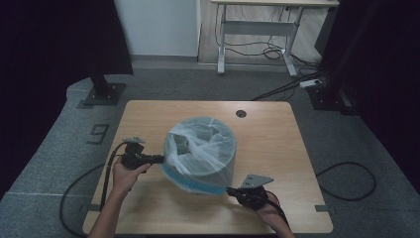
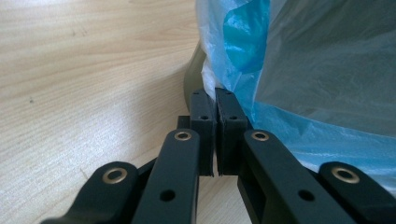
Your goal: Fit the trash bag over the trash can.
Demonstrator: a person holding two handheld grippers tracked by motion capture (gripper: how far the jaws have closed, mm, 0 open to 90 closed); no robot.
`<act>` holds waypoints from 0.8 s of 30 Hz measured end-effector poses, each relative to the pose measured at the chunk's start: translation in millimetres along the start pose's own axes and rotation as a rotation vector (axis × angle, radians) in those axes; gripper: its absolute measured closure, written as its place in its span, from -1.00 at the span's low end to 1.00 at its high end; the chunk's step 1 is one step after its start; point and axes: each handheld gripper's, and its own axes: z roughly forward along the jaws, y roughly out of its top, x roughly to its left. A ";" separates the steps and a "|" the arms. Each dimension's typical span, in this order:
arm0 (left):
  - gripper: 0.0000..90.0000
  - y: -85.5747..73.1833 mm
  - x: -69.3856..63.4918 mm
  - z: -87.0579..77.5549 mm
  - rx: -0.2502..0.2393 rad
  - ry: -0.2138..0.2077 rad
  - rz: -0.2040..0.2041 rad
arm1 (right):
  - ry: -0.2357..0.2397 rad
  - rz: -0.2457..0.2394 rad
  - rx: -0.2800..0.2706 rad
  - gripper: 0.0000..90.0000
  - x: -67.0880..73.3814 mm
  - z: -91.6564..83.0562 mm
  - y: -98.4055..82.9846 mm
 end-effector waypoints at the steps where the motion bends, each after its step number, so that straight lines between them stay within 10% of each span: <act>1: 0.93 -0.6 0.8 1.2 0.003 0.001 -0.005 | -0.010 0.012 0.011 0.98 -1.6 2.0 -0.3; 8: 0.77 -4.0 1.5 3.8 -0.001 0.014 0.002 | -0.018 0.015 0.020 0.98 -1.8 4.3 0.4; 17: -0.29 -8.2 -5.5 -32.1 -0.216 0.075 0.052 | -0.019 0.021 -0.094 0.30 3.3 -11.6 6.6; 24: -0.32 -8.5 -11.7 -44.2 -0.249 0.063 0.099 | -0.014 0.060 -0.176 0.08 4.9 -21.5 9.5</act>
